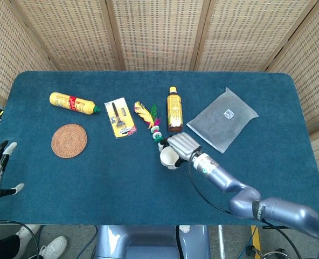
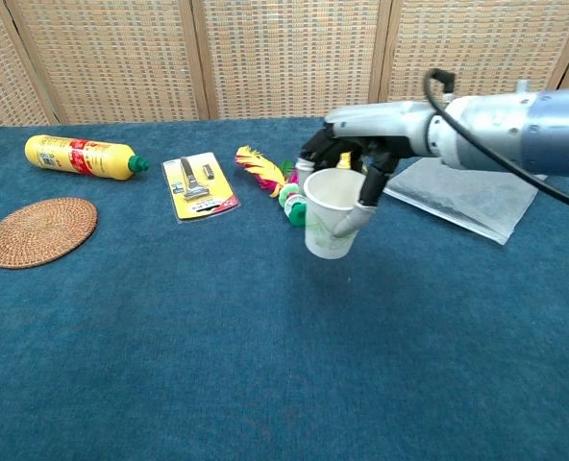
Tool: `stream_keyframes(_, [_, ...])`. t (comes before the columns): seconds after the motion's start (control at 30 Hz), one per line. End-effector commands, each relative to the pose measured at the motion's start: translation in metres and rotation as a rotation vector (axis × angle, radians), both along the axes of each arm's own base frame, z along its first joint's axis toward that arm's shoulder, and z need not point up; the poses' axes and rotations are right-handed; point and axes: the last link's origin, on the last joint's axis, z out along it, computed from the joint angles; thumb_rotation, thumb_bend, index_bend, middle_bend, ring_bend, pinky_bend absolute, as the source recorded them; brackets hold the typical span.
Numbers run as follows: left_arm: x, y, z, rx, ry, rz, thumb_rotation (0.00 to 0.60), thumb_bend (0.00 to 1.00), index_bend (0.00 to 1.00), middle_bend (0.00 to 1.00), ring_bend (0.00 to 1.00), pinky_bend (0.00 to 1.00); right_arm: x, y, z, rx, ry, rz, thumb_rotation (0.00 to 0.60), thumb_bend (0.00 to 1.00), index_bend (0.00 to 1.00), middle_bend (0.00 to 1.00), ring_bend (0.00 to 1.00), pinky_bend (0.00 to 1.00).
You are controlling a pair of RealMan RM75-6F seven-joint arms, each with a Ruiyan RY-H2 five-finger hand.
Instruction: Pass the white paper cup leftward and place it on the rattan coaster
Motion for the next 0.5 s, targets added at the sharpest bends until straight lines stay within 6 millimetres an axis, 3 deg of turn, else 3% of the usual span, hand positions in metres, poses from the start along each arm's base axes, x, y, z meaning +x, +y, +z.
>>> stream_keyframes(0.03, [-0.002, 0.003, 0.0, -0.004, -0.003, 0.006, 0.6, 0.0, 0.0, 0.0, 0.0, 0.0, 0.037, -0.004, -0.03, 0.064, 0.04, 0.04, 0.6, 0.06, 0.42, 0.42, 0.34, 0.51])
stream_keyframes(0.3, [-0.006, 0.007, -0.003, -0.031, -0.01, 0.027, 0.6, 0.0, 0.0, 0.0, 0.0, 0.0, 0.065, -0.001, -0.085, 0.125, 0.06, 0.011, 0.6, 0.07, 0.44, 0.42, 0.34, 0.51])
stream_keyframes(0.43, [-0.007, 0.008, -0.003, -0.037, -0.01, 0.031, 0.6, 0.0, 0.0, 0.0, 0.0, 0.0, 0.07, 0.0, -0.099, 0.125, 0.054, -0.001, 0.6, 0.07, 0.43, 0.42, 0.35, 0.51])
stream_keyframes(0.5, [-0.008, 0.009, -0.003, -0.039, -0.011, 0.032, 0.6, 0.0, 0.0, 0.0, 0.0, 0.0, 0.072, -0.001, -0.105, 0.12, 0.057, 0.0, 0.6, 0.05, 0.38, 0.38, 0.31, 0.47])
